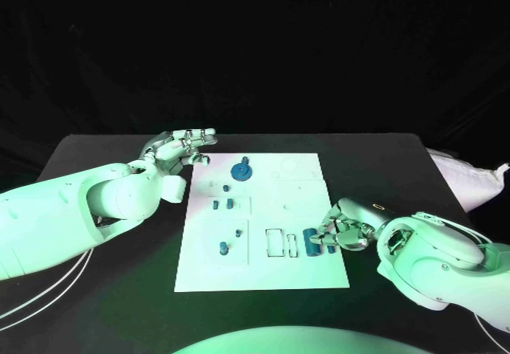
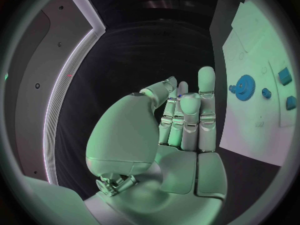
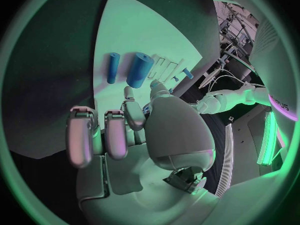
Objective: Assemble the parts on the task board
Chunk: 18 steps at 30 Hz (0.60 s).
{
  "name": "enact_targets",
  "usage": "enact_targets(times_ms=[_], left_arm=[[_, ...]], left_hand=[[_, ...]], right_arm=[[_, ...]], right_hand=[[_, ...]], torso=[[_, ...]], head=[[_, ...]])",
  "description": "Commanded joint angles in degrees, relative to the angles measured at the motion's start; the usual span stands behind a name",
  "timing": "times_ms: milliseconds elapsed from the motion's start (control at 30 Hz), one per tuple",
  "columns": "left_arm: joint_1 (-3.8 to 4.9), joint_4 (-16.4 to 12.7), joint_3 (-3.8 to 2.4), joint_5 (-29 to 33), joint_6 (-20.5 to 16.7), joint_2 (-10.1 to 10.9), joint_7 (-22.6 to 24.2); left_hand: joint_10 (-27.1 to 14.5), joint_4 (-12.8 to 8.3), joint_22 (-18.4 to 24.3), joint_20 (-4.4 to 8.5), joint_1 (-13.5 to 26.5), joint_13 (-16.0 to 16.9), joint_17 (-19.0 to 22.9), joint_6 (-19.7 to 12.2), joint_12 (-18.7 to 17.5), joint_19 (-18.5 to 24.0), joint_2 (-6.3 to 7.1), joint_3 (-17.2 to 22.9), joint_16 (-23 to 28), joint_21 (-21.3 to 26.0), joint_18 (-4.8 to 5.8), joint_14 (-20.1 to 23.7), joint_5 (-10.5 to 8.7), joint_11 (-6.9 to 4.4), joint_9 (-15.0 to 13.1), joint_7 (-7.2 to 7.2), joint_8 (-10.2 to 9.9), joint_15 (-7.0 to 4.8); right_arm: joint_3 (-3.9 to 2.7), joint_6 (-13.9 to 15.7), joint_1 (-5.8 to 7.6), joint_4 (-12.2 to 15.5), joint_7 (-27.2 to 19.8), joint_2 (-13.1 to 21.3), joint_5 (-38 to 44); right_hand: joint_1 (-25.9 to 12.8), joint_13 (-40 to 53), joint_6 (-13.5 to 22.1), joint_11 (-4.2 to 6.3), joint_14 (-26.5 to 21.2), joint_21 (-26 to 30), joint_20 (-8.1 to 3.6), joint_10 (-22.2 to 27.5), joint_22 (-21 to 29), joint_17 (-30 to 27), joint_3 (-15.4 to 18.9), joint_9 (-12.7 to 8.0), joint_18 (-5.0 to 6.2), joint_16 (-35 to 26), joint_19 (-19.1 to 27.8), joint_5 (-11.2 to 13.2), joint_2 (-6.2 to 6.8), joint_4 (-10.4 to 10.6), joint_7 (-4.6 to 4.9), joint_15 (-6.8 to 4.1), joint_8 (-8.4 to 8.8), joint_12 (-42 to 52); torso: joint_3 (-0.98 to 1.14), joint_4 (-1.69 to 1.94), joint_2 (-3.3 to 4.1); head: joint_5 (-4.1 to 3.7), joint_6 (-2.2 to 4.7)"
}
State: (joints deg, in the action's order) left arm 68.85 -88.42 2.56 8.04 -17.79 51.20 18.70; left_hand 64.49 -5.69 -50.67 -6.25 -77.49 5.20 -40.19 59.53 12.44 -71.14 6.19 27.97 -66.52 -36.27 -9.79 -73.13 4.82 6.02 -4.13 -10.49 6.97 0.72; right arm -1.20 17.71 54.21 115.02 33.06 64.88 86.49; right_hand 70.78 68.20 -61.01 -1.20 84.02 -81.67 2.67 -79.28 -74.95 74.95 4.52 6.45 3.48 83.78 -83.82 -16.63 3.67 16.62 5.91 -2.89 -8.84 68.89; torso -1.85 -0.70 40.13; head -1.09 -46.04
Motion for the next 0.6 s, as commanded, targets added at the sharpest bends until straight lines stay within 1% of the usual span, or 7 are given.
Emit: enact_targets(times_ms=[33,133,300,333,433,500,600], left_arm=[[0.01,-0.2,-0.03,-0.3,1.2,0.0,0.2],[0.01,-0.2,-0.03,-0.3,1.2,0.1,0.2],[0.01,-0.2,-0.02,-0.3,1.3,0.1,0.1],[0.01,-0.2,-0.02,-0.3,1.3,0.1,0.1],[0.01,-0.3,-0.02,-0.3,1.3,0.1,0.1],[0.01,-0.3,-0.02,-0.3,1.3,0.1,0.1],[0.00,-0.3,-0.01,-0.3,1.3,0.1,0.1]], left_hand=[[-0.5,-0.1,0.1,-0.14,-0.5,0.1,0.0,-0.4,0.3,0.4,-0.05,-0.2,0.3,0.2,-0.50,0.3,0.35,-0.05,0.0,0.10,0.2,0.15],[-0.5,-0.1,0.1,-0.14,-0.5,0.1,0.0,-0.4,0.3,0.4,-0.05,-0.2,0.3,0.2,-0.50,0.3,0.35,-0.05,0.0,0.10,0.2,0.15],[-0.5,-0.1,0.1,-0.14,-0.5,0.1,0.0,-0.4,0.3,0.4,-0.05,-0.2,0.3,0.2,-0.50,0.3,0.35,-0.05,0.0,0.10,0.2,0.15],[-0.5,-0.1,0.1,-0.14,-0.5,0.1,0.0,-0.4,0.3,0.4,-0.05,-0.2,0.3,0.2,-0.50,0.3,0.35,-0.05,0.0,0.10,0.2,0.15],[-0.5,-0.1,0.1,-0.14,-0.5,0.1,0.0,-0.4,0.3,0.4,-0.05,-0.2,0.3,0.2,-0.50,0.3,0.35,-0.05,0.0,0.10,0.2,0.15],[-0.5,-0.1,0.1,-0.14,-0.5,0.1,0.0,-0.4,0.3,0.4,-0.05,-0.2,0.3,0.2,-0.50,0.3,0.35,-0.05,0.0,0.10,0.2,0.15],[-0.5,-0.1,0.1,-0.14,-0.5,0.1,0.0,-0.4,0.3,0.4,-0.05,-0.2,0.3,0.2,-0.50,0.3,0.35,-0.05,0.0,0.10,0.2,0.15]], right_arm=[[0.02,-2.7,-0.22,-0.4,1.6,-0.3,3.5],[0.03,-3.2,-0.36,-0.7,1.7,-0.6,4.2],[0.04,-3.6,-0.84,-1.4,1.7,-1.9,4.7],[0.05,-3.7,-1.00,-1.6,1.7,-2.3,4.7],[0.05,-3.7,-1.48,-2.0,1.7,-3.2,4.8],[0.05,-3.8,-1.72,-2.3,1.7,-3.7,4.8],[0.05,-4.1,-1.91,-2.8,1.7,-4.2,4.8]], right_hand=[[-0.7,0.4,0.2,-0.01,4.2,-0.3,0.33,0.3,-0.7,4.6,0.7,0.2,-0.39,0.2,-0.5,-0.2,-0.39,0.0,-0.01,-0.10,-0.53,0.3],[-1.0,0.6,0.1,0.02,4.2,-0.3,0.32,0.4,-0.8,4.6,1.2,0.3,-0.40,0.2,-0.5,-0.2,-0.57,0.1,-0.06,-0.11,-0.72,0.3],[-1.2,0.8,0.1,0.04,4.2,-0.3,0.32,0.4,-0.8,4.5,1.5,0.5,-0.39,0.2,-0.5,-0.2,-0.70,0.1,-0.09,-0.13,-0.85,0.3],[-1.2,0.8,0.1,0.05,4.2,-0.3,0.32,0.4,-0.8,4.5,1.6,0.5,-0.38,0.2,-0.5,-0.2,-0.71,0.1,-0.09,-0.13,-0.87,0.3],[-1.2,0.8,0.1,0.05,4.2,-0.3,0.32,0.4,-0.8,4.5,1.6,0.5,-0.38,0.2,-0.5,-0.2,-0.71,0.1,-0.09,-0.13,-0.87,0.3],[-1.3,1.0,0.1,0.05,4.1,-0.3,0.32,0.4,-0.7,4.5,1.6,0.5,-0.38,0.2,-0.5,-0.2,-0.71,0.0,-0.10,-0.13,-0.90,0.4],[-1.2,1.2,0.0,0.06,4.2,-0.4,0.33,0.3,-0.8,4.5,1.7,0.5,-0.40,0.2,-0.5,-0.2,-0.75,0.0,-0.12,-0.14,-0.95,0.6]], torso=[[0.01,-0.08,0.03],[0.00,-0.09,0.02],[0.07,-0.13,0.07],[0.04,-0.08,0.04],[0.04,-0.03,0.05],[0.04,0.05,0.08],[-0.01,0.08,0.02]], head=[[0.14,-0.07],[0.18,-0.09],[0.26,-0.06],[0.21,-0.11],[0.29,-0.21],[0.46,-0.08],[0.50,-0.13]])
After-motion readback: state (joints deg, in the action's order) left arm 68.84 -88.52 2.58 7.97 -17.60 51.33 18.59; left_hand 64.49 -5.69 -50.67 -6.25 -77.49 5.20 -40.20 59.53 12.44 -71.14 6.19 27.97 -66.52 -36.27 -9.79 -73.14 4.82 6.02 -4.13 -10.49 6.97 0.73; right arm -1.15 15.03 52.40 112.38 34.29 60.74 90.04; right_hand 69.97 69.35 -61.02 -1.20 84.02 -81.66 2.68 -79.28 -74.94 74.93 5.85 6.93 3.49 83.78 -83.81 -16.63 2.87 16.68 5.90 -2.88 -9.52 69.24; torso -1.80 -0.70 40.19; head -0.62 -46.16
